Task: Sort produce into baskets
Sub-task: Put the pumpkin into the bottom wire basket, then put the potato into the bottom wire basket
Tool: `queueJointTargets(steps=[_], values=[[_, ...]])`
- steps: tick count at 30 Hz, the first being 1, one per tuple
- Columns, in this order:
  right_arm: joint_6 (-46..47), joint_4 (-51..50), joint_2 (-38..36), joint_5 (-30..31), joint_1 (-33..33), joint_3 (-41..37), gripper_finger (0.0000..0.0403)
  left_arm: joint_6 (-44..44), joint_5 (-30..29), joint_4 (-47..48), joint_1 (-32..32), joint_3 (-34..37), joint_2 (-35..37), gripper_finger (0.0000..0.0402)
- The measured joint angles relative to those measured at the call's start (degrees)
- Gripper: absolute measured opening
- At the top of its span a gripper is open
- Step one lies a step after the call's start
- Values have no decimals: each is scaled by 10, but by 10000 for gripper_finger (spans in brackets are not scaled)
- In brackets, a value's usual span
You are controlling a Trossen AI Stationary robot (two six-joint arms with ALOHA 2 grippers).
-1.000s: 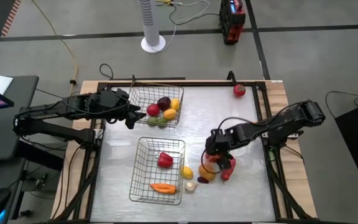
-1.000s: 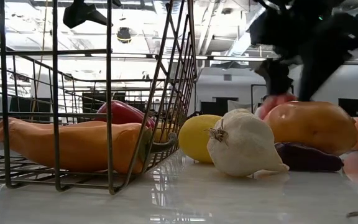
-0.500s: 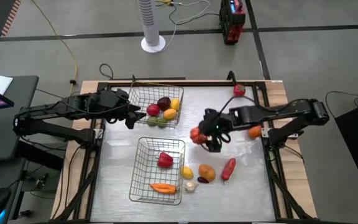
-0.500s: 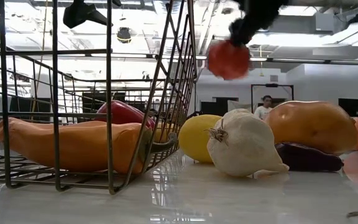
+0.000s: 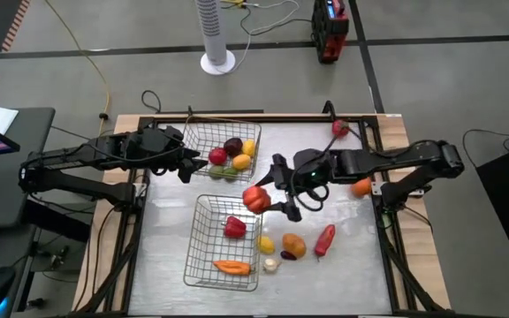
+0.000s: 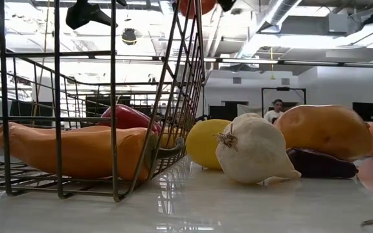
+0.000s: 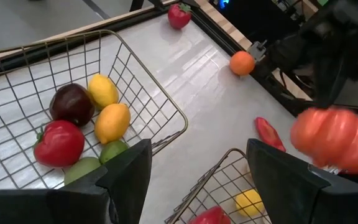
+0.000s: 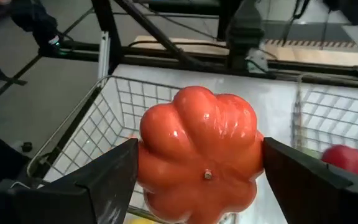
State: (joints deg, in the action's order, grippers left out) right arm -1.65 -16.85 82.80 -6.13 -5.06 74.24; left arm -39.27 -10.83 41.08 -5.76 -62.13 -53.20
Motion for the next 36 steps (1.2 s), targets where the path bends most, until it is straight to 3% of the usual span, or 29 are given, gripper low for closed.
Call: queueJointTargets(steps=[8, 13, 21, 24, 36], values=[[21, 27, 58, -36, 7, 0, 393, 1, -1, -1, 0, 0, 0, 249], [15, -9, 73, -58, 15, 32, 393, 1, 0, -6, 0, 0, 0, 249], [12, -174, 57, -41, 10, 56, 396, 0, 5, -5, 0, 0, 0, 249], [15, -245, 55, -39, -6, 25, 397, 0, 14, -4, 0, 0, 0, 249], [76, -222, 56, 2, -84, -96, 397, 4, 13, 4, 0, 0, 0, 249]])
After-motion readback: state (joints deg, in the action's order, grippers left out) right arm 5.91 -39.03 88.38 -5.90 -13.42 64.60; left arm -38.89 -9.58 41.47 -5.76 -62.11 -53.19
